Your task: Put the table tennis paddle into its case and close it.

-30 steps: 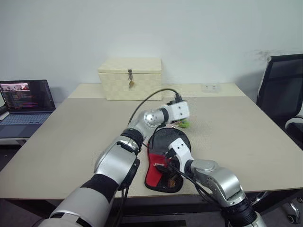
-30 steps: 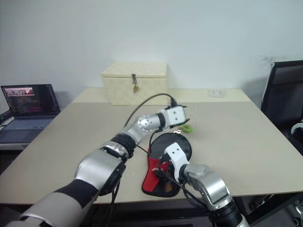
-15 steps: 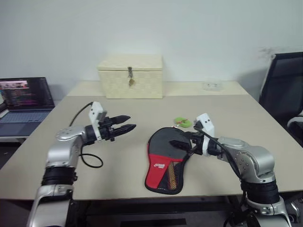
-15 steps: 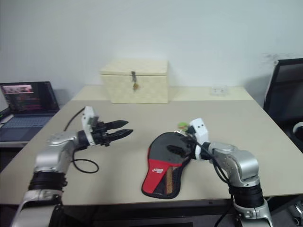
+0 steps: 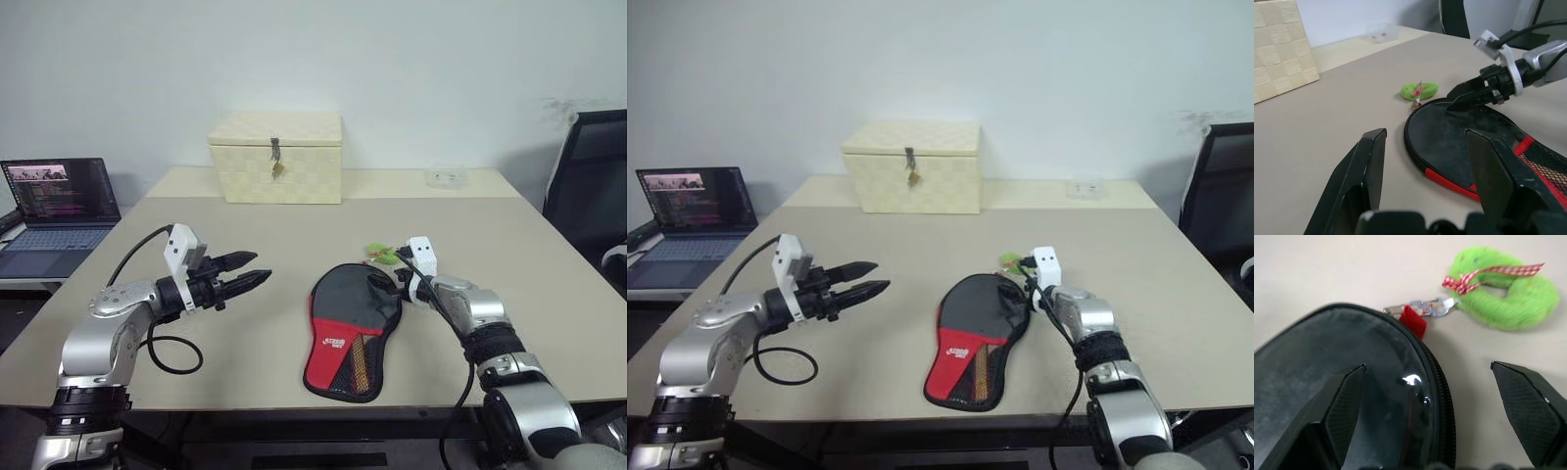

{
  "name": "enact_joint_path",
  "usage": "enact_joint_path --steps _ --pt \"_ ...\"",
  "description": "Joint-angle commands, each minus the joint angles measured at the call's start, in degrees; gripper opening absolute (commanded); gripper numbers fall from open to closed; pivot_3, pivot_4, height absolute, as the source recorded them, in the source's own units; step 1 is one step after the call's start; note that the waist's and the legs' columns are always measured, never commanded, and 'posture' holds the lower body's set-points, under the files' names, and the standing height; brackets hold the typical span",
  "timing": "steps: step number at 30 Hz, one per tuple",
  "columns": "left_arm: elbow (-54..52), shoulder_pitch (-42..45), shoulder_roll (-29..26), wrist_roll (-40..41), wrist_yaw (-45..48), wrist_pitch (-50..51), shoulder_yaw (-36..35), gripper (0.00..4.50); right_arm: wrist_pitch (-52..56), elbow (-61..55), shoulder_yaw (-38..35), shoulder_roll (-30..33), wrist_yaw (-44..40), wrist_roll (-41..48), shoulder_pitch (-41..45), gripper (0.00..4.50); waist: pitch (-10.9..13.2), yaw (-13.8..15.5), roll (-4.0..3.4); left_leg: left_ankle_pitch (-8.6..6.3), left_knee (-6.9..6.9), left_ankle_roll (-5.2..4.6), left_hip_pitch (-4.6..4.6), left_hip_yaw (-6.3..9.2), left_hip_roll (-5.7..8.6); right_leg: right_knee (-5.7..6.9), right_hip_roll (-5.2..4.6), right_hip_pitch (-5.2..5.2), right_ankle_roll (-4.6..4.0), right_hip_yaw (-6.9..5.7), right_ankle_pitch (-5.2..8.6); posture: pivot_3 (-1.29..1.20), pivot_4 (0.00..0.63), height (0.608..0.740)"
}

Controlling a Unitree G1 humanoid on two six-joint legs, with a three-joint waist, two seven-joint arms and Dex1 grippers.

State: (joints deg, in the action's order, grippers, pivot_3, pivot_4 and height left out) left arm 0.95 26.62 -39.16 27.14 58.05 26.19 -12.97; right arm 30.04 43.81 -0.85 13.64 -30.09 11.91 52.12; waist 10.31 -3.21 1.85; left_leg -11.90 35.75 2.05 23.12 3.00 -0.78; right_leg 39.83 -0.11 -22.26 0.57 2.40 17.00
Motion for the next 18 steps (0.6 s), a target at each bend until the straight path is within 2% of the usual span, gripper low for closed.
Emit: enact_joint_path --steps 1,7,11,18 --pt "-3.9 0.0 -1.3 1.6 -0.3 0.6 -0.7 2.80 -3.4 2.1 1.7 -0.3 -6.0 -1.0 2.0 3.55 0.0 0.0 0.00 0.00 -0.01 0.00 0.00 -0.01 0.00 0.00 0.00 0.00 0.00 0.01 0.00 0.00 0.150 0.740" --pt "-5.0 -0.4 -1.4 2.1 -0.6 1.8 -0.4 2.80 -4.2 1.5 4.1 -0.9 -12.9 -1.9 1.1 1.37 0.0 -0.5 -0.02 0.00 -0.02 0.00 -0.04 -0.03 -0.03 0.02 0.01 -0.01 0.00 0.03 0.00 0.00 0.150 0.740" --pt "-5.3 -0.1 -1.4 2.1 -0.7 2.4 0.0 2.80 -5.1 1.6 4.9 -1.6 -14.9 -2.6 1.5 0.13 0.0 -1.1 -0.02 0.00 -0.05 0.00 -0.08 -0.04 -0.08 0.04 0.06 0.00 -0.03 0.04 0.01 0.00 0.150 0.740" --pt "-5.9 0.3 -1.1 2.1 -1.2 2.9 1.0 2.80 -9.4 5.5 6.4 -3.6 -17.4 -5.2 4.8 0.06 0.0 -1.8 -0.03 0.00 -0.07 0.01 -0.13 -0.05 -0.08 0.05 0.06 0.00 -0.03 0.10 0.01 0.00 0.150 0.740"
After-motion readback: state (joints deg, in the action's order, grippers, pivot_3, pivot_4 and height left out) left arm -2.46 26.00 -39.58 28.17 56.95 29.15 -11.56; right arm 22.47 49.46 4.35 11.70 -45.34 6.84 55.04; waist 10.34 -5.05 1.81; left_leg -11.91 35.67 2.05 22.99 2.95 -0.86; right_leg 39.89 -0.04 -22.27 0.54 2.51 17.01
